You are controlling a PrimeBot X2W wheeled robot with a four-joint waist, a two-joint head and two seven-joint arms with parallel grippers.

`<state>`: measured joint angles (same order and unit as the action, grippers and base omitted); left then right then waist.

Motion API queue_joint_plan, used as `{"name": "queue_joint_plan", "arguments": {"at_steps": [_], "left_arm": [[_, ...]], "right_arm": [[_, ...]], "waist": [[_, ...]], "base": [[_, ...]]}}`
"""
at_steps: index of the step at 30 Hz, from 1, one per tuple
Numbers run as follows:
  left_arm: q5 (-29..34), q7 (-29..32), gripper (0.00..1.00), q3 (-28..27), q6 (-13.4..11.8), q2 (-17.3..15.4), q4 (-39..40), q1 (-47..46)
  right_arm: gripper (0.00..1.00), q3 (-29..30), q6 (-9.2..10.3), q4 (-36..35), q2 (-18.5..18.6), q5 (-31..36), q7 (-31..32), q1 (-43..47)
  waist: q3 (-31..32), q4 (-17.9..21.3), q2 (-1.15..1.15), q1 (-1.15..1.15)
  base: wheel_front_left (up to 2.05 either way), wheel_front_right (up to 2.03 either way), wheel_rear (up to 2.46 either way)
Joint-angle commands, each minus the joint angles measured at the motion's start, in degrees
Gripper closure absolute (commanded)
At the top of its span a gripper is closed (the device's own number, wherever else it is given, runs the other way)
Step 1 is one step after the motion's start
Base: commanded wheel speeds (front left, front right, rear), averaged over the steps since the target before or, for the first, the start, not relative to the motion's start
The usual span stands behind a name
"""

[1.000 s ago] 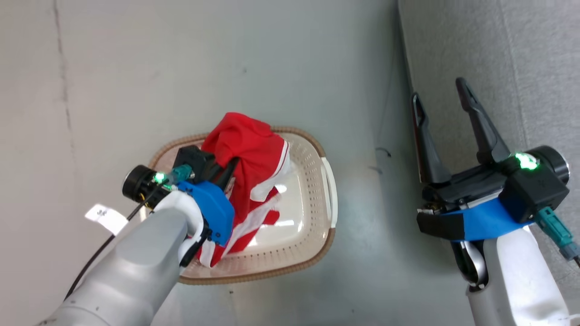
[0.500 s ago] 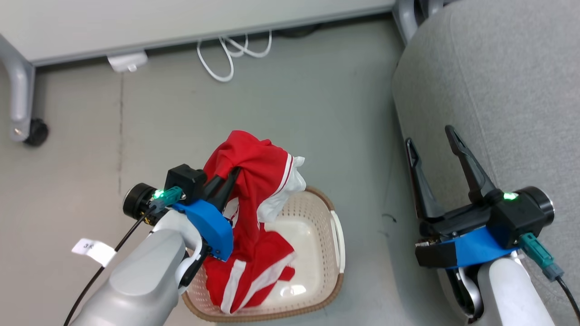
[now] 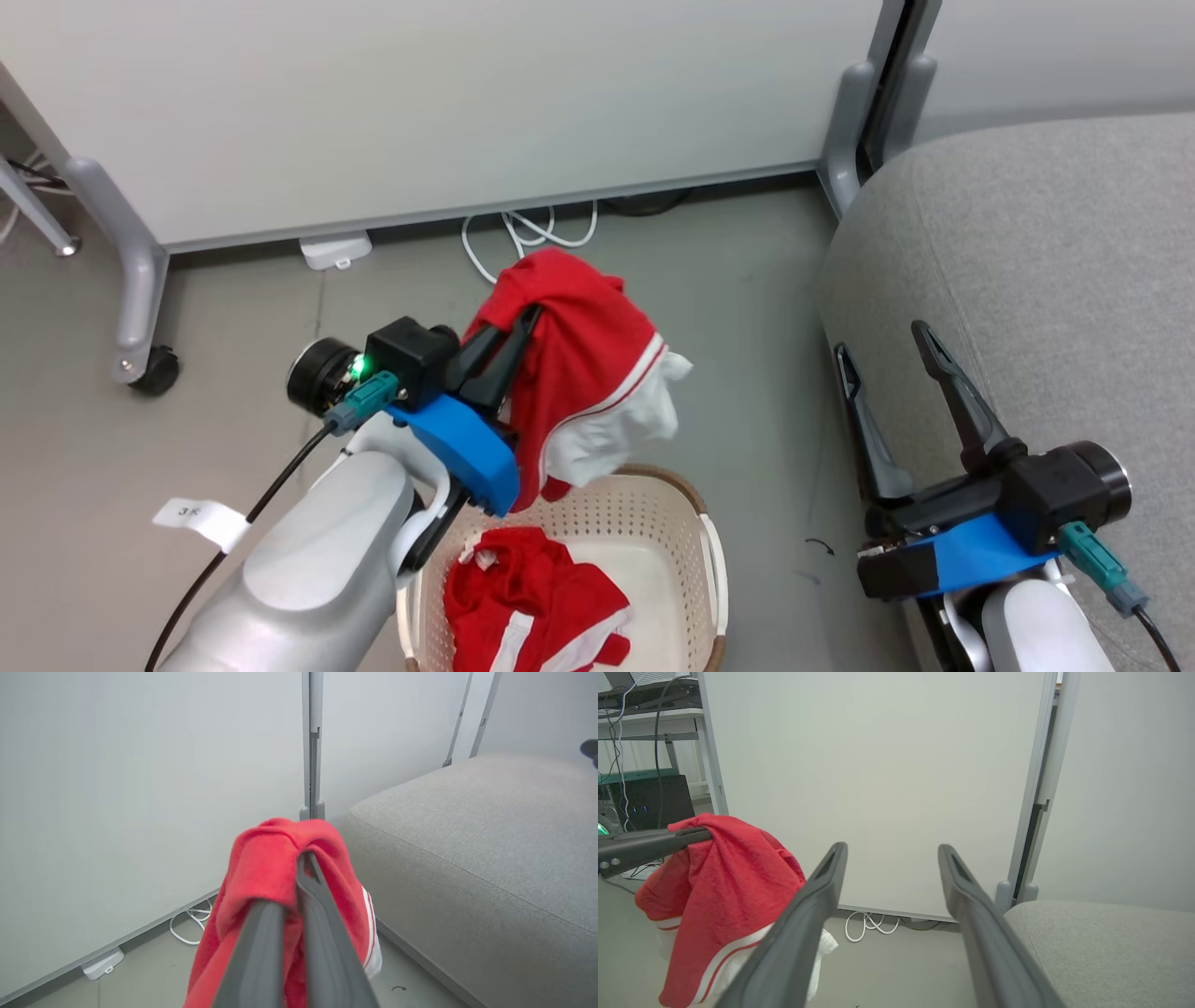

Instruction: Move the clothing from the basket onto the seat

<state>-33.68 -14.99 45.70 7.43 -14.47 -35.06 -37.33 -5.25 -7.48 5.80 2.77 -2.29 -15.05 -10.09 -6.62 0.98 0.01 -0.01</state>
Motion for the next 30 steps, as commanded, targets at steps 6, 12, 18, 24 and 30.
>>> {"name": "queue_joint_plan", "arguments": {"at_steps": [6,12,18,24,30], "left_arm": [[-2.07,-0.3,1.0,2.3,0.07,-0.69,4.86,-2.94],[-3.28,-0.29,1.0,2.85,0.07,-1.98,9.9,-5.52],[-2.98,-0.26,1.0,3.04,-0.05,-2.88,12.42,-5.36],[-2.99,-0.11,1.0,3.43,-0.55,-3.41,13.15,-4.6],[-2.78,-0.07,1.0,3.73,-0.89,-3.74,13.42,-4.59]], "right_arm": [[0.0,0.26,-0.03,-0.21,0.2,-0.5,-0.2,1.9],[0.0,0.9,-0.03,-0.8,0.2,-0.91,-0.2,2.96],[0.0,1.14,-0.03,-0.92,0.2,-0.99,-0.2,3.68],[0.0,-0.11,-0.03,-2.62,0.21,-0.3,-0.19,2.49],[0.0,-5.52,-0.02,-2.48,2.34,0.35,-0.19,-2.01]], "waist": [[1.91,-0.69,-0.01,0.01],[2.55,-1.18,-0.01,0.01],[3.41,-1.23,-0.01,0.01],[3.58,-1.36,-0.01,0.01],[3.38,-1.55,-0.01,0.01]], "base": [[0.0,0.0,0.0],[0.0,0.0,0.0],[0.0,0.0,0.0],[0.0,0.0,0.0],[0.0,0.0,0.0]]}}
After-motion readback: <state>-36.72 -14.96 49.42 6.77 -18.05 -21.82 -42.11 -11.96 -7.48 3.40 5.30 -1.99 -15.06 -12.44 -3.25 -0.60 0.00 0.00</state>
